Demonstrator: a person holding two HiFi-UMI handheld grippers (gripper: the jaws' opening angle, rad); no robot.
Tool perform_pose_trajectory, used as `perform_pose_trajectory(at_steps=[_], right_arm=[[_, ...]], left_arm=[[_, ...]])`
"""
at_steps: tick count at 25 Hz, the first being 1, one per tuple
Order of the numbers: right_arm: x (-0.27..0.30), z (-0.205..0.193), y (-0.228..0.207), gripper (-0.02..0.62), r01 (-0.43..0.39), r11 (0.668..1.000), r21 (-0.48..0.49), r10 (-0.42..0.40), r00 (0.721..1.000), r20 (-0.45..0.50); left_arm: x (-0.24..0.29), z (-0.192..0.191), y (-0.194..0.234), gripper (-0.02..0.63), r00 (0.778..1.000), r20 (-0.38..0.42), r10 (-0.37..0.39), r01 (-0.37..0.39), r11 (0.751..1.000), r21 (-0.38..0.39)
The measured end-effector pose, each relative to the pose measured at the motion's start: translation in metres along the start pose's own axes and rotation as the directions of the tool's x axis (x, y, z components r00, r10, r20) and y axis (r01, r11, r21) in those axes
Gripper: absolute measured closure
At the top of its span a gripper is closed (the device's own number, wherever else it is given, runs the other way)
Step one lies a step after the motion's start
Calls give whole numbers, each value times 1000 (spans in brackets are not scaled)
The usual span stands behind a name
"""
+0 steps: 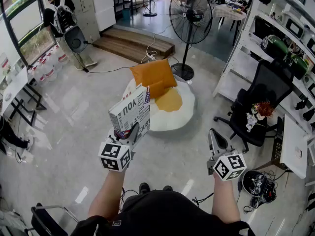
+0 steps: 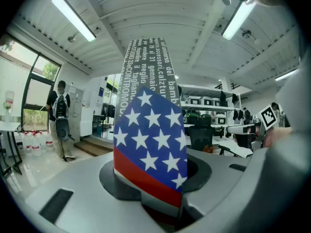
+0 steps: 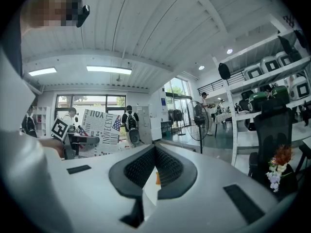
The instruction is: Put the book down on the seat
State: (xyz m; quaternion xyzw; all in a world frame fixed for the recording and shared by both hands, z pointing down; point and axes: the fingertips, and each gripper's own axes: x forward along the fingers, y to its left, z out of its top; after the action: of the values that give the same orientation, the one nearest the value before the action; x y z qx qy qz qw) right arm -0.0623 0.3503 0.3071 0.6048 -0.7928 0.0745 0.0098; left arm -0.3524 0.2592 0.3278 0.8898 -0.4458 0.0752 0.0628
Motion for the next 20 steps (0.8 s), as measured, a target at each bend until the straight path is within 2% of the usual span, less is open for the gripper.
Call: perform_pose_trajectory(at_steps=[7, 12, 16, 20], right_arm=[[-3, 3, 6, 591, -10, 1000, 14, 10, 1000, 1], [-14, 3, -10, 591, -6, 1000, 19, 5, 1000, 10], [-24, 6, -12, 589, -7, 999, -34, 7, 1000, 5], [-41, 1, -35, 589, -20, 998, -60, 21, 1000, 13]], left_arm=[[-5, 5, -3, 447, 1000, -14, -9, 9, 1000, 6], [-1, 5, -21, 447, 1000, -19, -9, 9, 1000, 12], [-1, 7, -31, 447, 1000, -15, -10, 10, 1000, 13], [11, 1, -60, 446, 1000, -11, -10, 11, 1000, 12]])
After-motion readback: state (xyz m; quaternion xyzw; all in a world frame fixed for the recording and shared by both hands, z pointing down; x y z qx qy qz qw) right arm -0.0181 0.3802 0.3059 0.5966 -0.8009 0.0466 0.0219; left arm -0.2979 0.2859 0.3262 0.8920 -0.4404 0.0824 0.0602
